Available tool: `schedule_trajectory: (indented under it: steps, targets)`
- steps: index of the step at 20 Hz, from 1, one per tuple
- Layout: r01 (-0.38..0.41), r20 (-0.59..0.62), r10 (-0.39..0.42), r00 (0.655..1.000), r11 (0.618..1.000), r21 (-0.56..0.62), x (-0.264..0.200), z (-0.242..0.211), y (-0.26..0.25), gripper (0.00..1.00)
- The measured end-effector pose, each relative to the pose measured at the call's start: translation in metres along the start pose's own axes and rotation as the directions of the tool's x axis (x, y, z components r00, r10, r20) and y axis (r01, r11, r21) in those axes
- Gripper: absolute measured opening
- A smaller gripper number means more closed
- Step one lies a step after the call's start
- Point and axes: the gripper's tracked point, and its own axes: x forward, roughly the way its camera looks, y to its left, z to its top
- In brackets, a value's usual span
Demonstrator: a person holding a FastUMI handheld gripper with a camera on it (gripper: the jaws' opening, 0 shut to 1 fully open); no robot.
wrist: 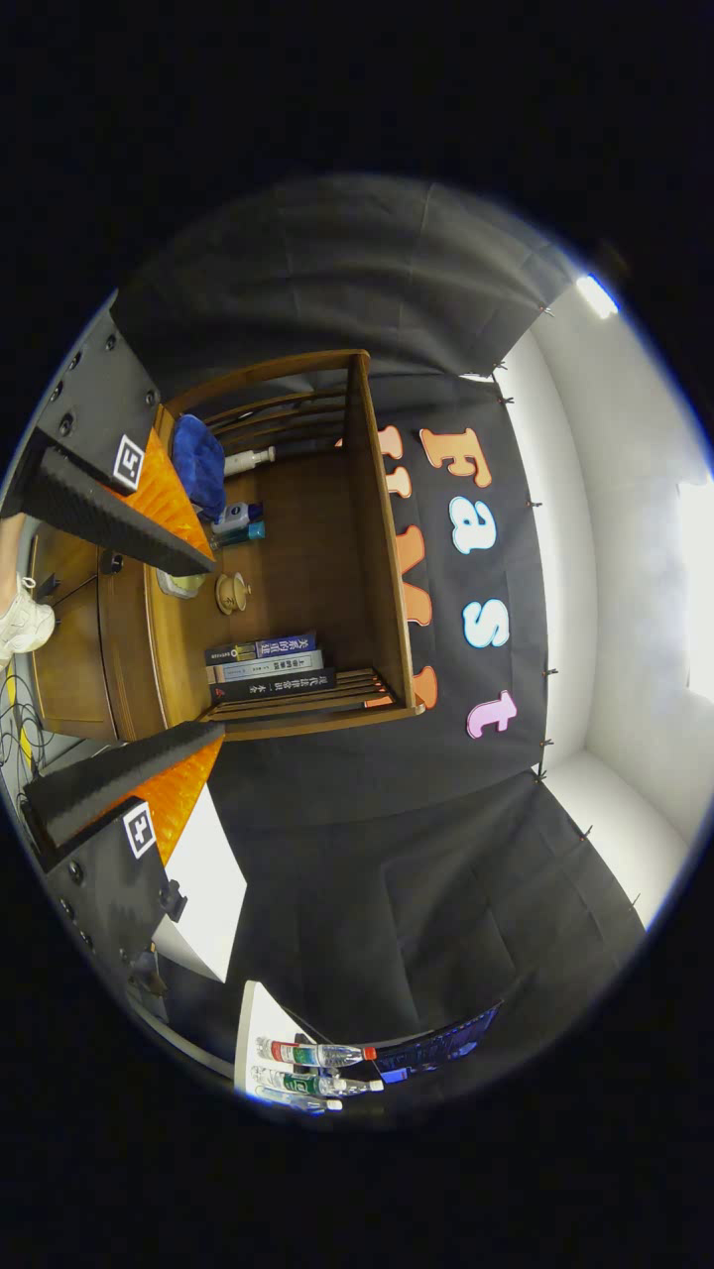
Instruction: Pull open the drawer, take out the items inside it, and place them on the countertop above the cabinet.
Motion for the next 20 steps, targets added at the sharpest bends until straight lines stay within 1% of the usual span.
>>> schedule_trajectory:
  steps: [7, 20]
  targets:
    - [-0.011, 0.008, 0.012, 1.0, 1.0, -0.019, -0.0006, 0.0004, 0.005, 0.98]
    - [-0.018, 0.009, 0.018, 1.0, 1.0, -0.02, -0.0007, 0.0017, 0.0073, 0.98]
